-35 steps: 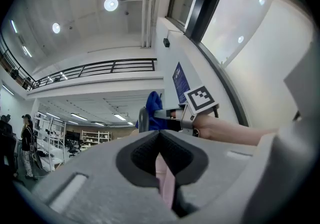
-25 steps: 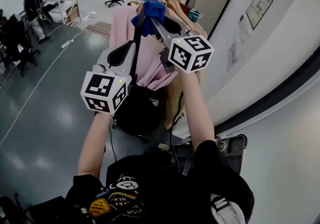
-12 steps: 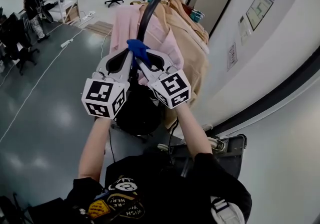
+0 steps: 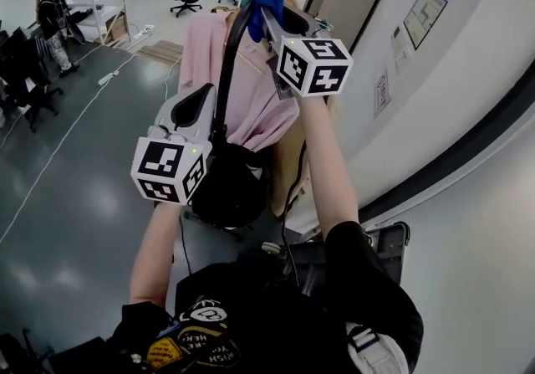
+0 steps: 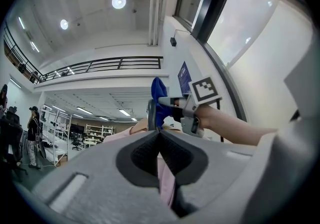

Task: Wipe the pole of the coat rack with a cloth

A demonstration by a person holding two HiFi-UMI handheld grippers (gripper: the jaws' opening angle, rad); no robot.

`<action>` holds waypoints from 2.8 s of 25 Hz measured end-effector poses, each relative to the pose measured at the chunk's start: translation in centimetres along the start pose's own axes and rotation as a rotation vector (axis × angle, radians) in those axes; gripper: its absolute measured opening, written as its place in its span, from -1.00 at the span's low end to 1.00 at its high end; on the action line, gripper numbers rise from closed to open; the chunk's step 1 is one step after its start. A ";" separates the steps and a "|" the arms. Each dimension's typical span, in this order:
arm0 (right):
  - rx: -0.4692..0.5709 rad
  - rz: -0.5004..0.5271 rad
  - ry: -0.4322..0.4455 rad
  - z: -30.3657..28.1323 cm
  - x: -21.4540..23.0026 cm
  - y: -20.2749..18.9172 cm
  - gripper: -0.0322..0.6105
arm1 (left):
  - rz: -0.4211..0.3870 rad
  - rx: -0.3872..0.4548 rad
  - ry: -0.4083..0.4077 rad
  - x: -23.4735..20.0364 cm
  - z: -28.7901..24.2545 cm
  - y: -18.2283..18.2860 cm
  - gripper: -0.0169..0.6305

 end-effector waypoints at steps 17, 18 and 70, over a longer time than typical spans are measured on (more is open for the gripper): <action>-0.032 0.210 0.133 7.3 -7.7 -9.4 -0.67 | 0.000 0.017 -0.001 0.6 0.8 0.1 -0.94; -0.062 0.214 0.144 7.7 -8.1 -11.1 -0.67 | 0.003 0.014 -0.002 0.6 0.7 -0.1 -0.95; -0.077 0.266 0.224 10.7 -10.2 -16.0 -0.67 | 0.064 -0.045 0.027 0.6 3.0 -3.8 -0.95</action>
Point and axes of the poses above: the fingertips, and each gripper's own axes: z backward along the fingers, x to its right, y out of its top, the point moved 4 cm from there along z, backward along the fingers, and after that the axes turned 14 degrees about -y, right-handed, at the moved point
